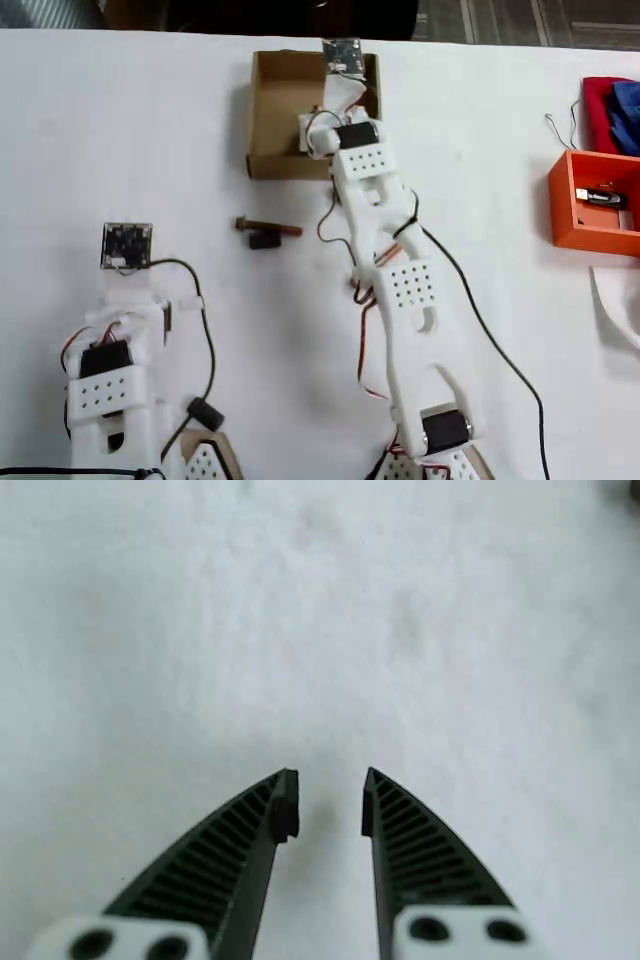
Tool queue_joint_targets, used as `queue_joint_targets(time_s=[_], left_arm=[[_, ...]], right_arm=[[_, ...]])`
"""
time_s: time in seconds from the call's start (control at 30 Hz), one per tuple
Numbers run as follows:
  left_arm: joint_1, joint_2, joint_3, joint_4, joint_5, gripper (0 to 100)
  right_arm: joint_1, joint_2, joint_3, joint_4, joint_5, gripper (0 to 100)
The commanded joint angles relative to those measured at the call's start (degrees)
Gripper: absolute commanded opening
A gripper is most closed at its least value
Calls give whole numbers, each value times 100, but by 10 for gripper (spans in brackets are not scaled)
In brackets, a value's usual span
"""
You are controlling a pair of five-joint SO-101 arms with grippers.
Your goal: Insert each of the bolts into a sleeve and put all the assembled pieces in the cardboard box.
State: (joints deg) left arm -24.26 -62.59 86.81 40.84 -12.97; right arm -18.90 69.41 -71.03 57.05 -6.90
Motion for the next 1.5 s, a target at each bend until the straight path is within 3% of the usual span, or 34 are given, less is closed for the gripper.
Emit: queue_joint_targets(time_s=[0.0, 0.7, 0.87, 1.07, 1.17, 1.33, 1.47], left_arm=[[-35, -70, -22, -105, -62, 128], [-35, -70, -22, -105, -62, 128], [-35, -70, -22, -105, -62, 128], [-35, -70, -22, -105, -62, 128], [-35, -70, -22, -105, -62, 128], [-35, -70, -22, -105, -62, 128], [-35, -70, -22, -105, -62, 128]], right_arm=[[66, -84, -79, 22, -53, 21], [57, 66, -123, 13, -53, 27], [48, 66, -123, 22, -53, 131], [101, -40, -308, 40, -44, 103], [171, -295, -782, 295, -26, 102], [171, -884, -1591, 1121, 747, 102], [171, -1262, -2084, 2044, 765, 102]])
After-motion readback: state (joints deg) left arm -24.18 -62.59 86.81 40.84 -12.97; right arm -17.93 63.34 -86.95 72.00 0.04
